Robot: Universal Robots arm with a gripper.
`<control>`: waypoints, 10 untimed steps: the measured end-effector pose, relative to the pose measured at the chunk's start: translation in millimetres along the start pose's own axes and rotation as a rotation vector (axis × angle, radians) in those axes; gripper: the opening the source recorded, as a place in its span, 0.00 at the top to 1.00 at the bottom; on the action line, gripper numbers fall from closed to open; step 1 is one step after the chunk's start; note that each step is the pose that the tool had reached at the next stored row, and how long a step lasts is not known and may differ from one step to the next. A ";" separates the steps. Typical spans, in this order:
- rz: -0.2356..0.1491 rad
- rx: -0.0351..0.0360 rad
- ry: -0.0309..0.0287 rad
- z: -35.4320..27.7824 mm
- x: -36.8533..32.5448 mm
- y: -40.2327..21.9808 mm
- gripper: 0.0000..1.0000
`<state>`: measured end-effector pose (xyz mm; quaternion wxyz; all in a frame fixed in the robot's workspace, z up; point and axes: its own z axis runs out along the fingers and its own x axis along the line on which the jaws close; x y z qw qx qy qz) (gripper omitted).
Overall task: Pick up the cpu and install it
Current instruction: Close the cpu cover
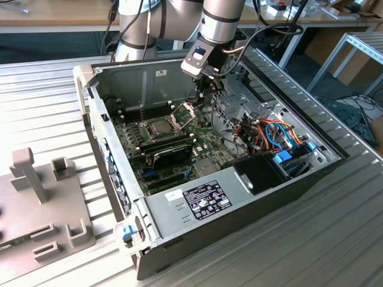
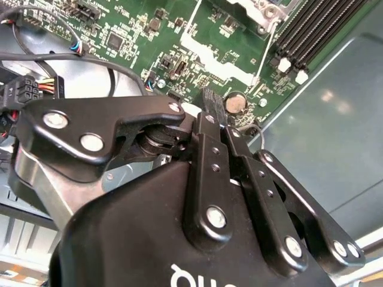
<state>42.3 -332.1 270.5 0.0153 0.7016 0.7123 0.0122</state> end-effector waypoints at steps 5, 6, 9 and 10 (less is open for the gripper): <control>0.000 0.0000 0.0000 11.2 0.0 1.6 0.89; 0.000 0.0000 0.0000 13.1 0.0 1.5 0.89; 0.000 0.0000 0.0001 20.0 0.1 1.3 0.89; 0.000 0.0001 -0.0001 21.8 0.0 1.2 0.89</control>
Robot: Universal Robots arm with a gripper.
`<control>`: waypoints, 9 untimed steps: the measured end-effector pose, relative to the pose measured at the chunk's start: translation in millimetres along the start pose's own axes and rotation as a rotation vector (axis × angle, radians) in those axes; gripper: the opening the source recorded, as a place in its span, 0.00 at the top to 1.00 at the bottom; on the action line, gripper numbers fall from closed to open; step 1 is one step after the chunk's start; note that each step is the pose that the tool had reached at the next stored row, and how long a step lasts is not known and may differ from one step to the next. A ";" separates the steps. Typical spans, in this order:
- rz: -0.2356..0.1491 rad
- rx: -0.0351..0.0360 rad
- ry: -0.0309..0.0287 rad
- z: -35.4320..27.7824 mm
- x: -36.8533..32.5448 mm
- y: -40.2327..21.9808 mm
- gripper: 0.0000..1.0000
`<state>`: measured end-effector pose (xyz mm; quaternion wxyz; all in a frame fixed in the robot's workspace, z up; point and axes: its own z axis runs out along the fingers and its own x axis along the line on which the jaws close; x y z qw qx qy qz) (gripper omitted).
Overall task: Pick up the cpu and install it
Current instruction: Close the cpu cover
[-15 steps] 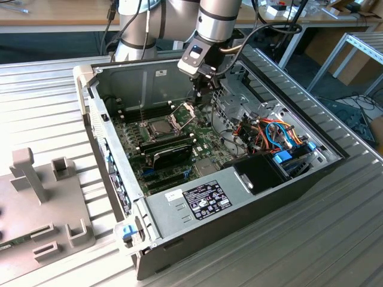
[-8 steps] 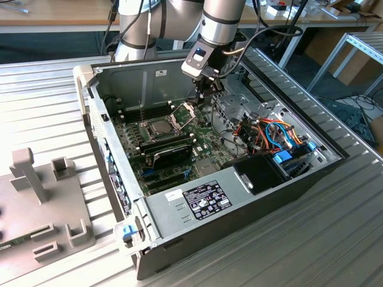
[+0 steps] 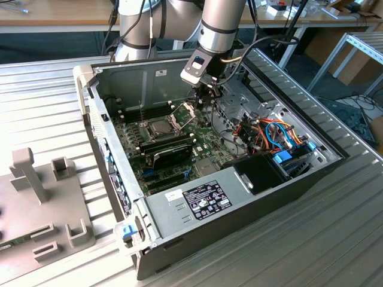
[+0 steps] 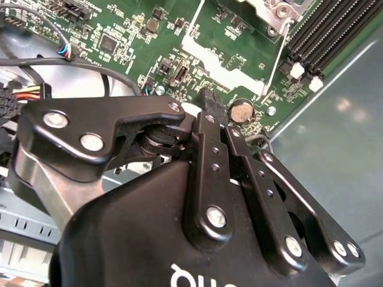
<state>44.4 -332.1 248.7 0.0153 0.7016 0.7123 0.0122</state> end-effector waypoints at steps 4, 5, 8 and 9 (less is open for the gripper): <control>0.000 0.0001 -0.0001 1.2 0.0 -0.1 0.89; 0.000 0.0000 0.0000 1.2 0.0 -0.1 0.89; 0.000 -0.0001 0.0004 1.7 0.1 -0.2 0.89; 0.000 -0.0001 0.0003 2.7 0.0 -0.4 0.89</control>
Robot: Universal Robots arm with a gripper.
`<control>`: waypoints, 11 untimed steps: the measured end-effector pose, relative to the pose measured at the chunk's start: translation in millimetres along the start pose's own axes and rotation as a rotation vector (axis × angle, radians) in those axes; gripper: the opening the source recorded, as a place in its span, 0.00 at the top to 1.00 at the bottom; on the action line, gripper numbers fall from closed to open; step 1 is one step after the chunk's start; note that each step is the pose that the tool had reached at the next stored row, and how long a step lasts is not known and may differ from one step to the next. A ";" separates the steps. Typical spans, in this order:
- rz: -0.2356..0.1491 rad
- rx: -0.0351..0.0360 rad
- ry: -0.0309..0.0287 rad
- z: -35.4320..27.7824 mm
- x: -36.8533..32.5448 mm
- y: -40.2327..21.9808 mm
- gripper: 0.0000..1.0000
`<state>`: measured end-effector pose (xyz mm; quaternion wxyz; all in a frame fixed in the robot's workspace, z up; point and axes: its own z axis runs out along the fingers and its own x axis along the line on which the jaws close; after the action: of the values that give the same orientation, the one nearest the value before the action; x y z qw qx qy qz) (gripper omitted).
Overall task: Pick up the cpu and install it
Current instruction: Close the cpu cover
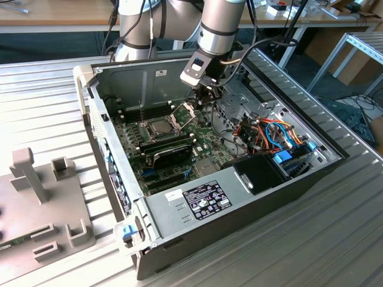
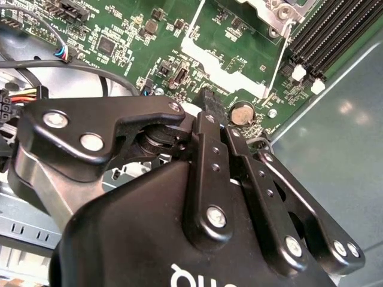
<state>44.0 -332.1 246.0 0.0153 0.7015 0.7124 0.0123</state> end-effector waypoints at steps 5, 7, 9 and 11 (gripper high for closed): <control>0.000 -0.0002 -0.0001 0.6 0.1 -3.8 0.89; 0.000 -0.0009 -0.0003 0.5 0.1 -7.6 0.89; 0.000 -0.0009 -0.0002 0.4 0.1 -10.9 0.89; 0.000 -0.0010 -0.0003 0.3 0.2 -12.5 0.89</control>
<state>31.5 -332.1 245.2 0.0157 0.7016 0.7123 0.0126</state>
